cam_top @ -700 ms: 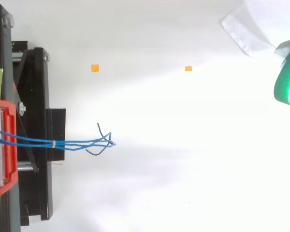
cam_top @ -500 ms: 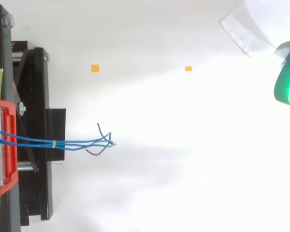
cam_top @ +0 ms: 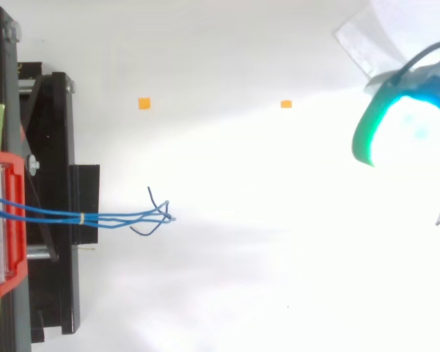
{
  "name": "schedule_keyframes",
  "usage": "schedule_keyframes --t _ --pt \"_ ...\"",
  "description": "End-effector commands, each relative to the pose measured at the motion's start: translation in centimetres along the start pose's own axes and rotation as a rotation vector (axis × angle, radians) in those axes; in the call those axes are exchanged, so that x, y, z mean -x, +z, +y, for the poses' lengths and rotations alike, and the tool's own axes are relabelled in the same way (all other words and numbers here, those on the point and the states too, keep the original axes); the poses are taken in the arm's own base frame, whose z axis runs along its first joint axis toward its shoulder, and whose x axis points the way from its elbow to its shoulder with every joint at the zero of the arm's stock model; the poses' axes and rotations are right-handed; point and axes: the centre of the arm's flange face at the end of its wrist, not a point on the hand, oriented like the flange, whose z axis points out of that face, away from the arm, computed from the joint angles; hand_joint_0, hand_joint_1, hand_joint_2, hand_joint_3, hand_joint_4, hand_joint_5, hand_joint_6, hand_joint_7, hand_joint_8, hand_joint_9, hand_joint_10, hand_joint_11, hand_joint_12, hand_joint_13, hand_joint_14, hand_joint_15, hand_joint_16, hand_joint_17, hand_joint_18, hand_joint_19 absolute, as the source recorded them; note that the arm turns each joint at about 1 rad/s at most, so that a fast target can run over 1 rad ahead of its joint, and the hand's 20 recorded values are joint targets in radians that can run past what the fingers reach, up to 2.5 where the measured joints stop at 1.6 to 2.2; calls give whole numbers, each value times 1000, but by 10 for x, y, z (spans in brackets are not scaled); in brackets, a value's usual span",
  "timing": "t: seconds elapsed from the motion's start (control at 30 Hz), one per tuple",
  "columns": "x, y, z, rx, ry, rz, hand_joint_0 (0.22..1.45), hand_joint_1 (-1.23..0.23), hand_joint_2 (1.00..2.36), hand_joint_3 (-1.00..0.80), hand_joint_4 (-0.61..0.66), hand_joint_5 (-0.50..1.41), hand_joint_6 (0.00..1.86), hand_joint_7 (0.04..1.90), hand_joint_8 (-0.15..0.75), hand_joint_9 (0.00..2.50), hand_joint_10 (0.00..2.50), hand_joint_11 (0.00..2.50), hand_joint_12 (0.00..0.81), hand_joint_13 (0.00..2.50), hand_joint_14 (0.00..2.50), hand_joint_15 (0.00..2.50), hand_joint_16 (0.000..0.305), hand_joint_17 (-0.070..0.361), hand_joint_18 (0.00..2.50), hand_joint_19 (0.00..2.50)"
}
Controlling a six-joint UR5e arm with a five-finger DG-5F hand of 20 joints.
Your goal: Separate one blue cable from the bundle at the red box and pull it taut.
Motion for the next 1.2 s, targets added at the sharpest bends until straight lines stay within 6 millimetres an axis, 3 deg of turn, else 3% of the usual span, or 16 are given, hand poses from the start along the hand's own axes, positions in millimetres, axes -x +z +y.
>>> schedule_keyframes --t 0.0,0.17,0.27,0.43,0.5,0.97,1.17 --pt "-6 10 2 4 -4 0 530 -632 1000 -500 216 -205 502 711 271 504 0 0 340 394 1 0 51 115 294 281" --pt "-12 18 0 38 -16 -37 533 -630 1000 -500 216 -204 502 711 273 507 0 0 340 396 0 0 51 114 299 281" --pt "-23 41 -17 22 -35 -42 535 -631 1000 -500 213 -203 502 710 276 513 0 0 341 398 0 0 50 113 299 287" --pt "-32 66 -24 17 -34 -38 537 -631 1000 -500 215 -203 502 713 273 516 0 0 341 405 0 0 50 112 307 297" --pt "-38 87 -29 14 -36 -35 539 -631 1000 -500 216 -202 502 712 274 519 1 0 342 407 0 0 50 112 310 296" --pt "-43 102 -29 50 -75 -87 545 -631 1000 -500 216 -198 502 713 274 537 1 12 342 428 0 6 49 111 332 319" --pt "-47 115 -47 52 -93 -101 545 -631 1000 -500 219 -196 502 716 276 546 0 23 344 438 0 8 49 111 338 329"
